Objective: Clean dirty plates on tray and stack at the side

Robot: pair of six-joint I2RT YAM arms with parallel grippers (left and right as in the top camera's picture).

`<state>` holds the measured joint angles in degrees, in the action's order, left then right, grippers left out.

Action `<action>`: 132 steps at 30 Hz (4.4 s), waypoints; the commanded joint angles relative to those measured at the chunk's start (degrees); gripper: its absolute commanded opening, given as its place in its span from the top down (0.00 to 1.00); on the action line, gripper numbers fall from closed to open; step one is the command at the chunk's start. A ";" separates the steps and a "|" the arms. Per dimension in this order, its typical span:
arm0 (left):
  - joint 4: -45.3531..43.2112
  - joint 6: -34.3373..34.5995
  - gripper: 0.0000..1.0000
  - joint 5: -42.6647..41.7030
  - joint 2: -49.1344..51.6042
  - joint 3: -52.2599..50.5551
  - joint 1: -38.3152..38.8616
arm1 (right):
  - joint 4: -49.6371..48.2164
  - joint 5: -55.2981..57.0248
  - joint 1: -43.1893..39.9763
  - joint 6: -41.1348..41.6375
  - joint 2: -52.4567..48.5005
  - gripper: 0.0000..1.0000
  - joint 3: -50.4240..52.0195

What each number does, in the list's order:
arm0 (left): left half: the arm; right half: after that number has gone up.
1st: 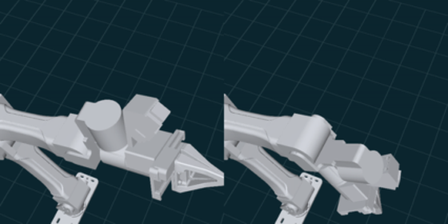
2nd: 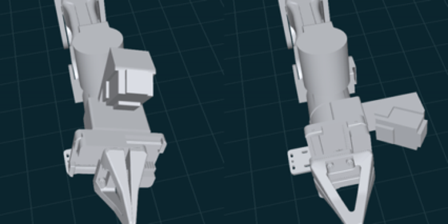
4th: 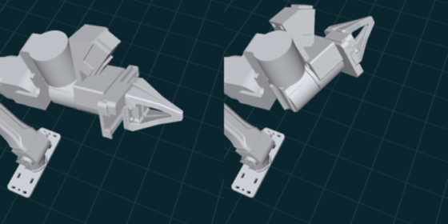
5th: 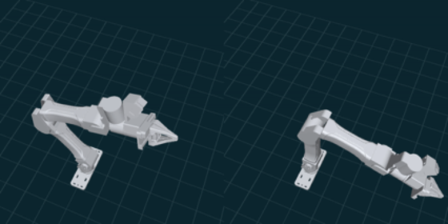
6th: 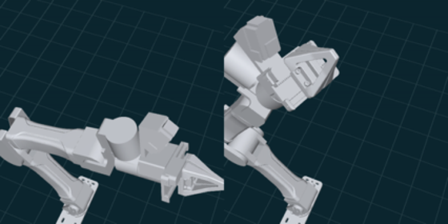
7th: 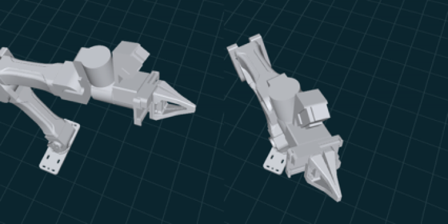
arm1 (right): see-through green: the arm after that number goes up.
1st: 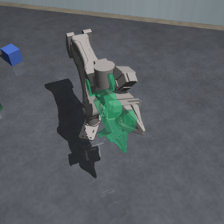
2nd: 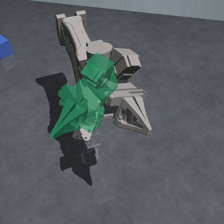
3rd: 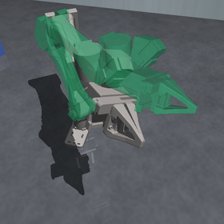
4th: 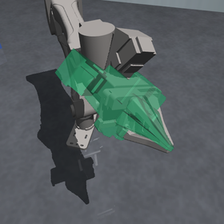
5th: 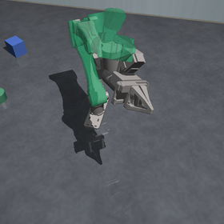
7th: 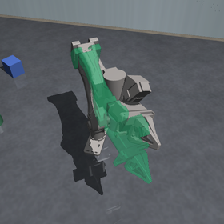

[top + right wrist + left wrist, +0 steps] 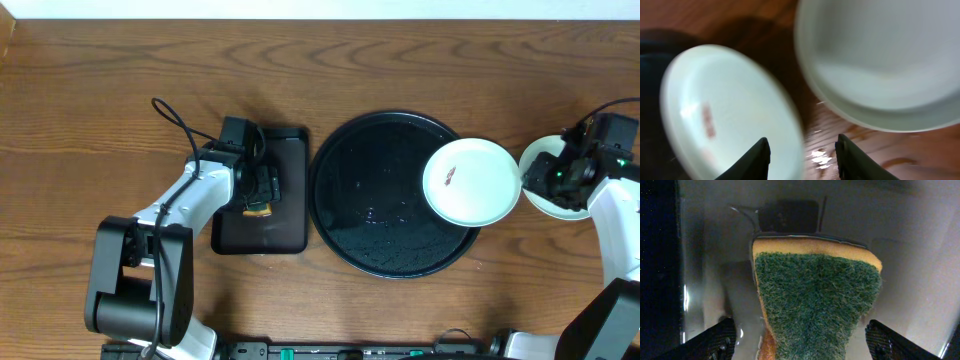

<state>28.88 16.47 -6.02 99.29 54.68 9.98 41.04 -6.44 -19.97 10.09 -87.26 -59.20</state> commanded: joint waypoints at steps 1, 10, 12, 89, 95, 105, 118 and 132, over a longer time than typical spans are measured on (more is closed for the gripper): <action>0.13 -0.35 0.16 0.52 0.94 -0.35 0.11 | -1.90 9.40 -1.99 1.57 0.35 0.58 -1.16; 0.13 -0.35 0.16 0.50 0.94 -0.35 0.11 | -11.76 11.15 -19.61 8.04 -1.60 0.62 -2.03; 0.13 -0.35 0.16 0.52 0.94 -0.35 0.11 | -14.14 11.19 -22.71 8.33 -3.87 0.62 -2.03; 0.13 -0.35 0.16 0.52 0.94 -0.35 0.11 | -14.32 8.98 -25.66 -8.87 -25.62 0.99 -22.01; 0.13 -0.35 0.16 0.52 0.94 -0.35 0.11 | -13.29 10.56 -15.85 -11.06 -15.82 0.99 -22.73; 0.13 -0.35 0.16 0.52 0.94 -0.35 0.11 | -7.82 13.73 4.74 -9.09 -15.23 0.99 -20.50; 0.13 -0.35 0.16 0.52 0.94 -0.35 0.11 | -1.38 19.82 10.45 -4.74 -17.86 0.86 -19.32; 0.13 -0.35 0.16 0.50 0.94 -0.35 0.11 | 6.40 8.11 11.32 -9.22 -17.73 0.51 -19.43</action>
<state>28.91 16.45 -6.02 99.29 54.68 9.98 46.39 5.89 -9.82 1.58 -105.38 -78.56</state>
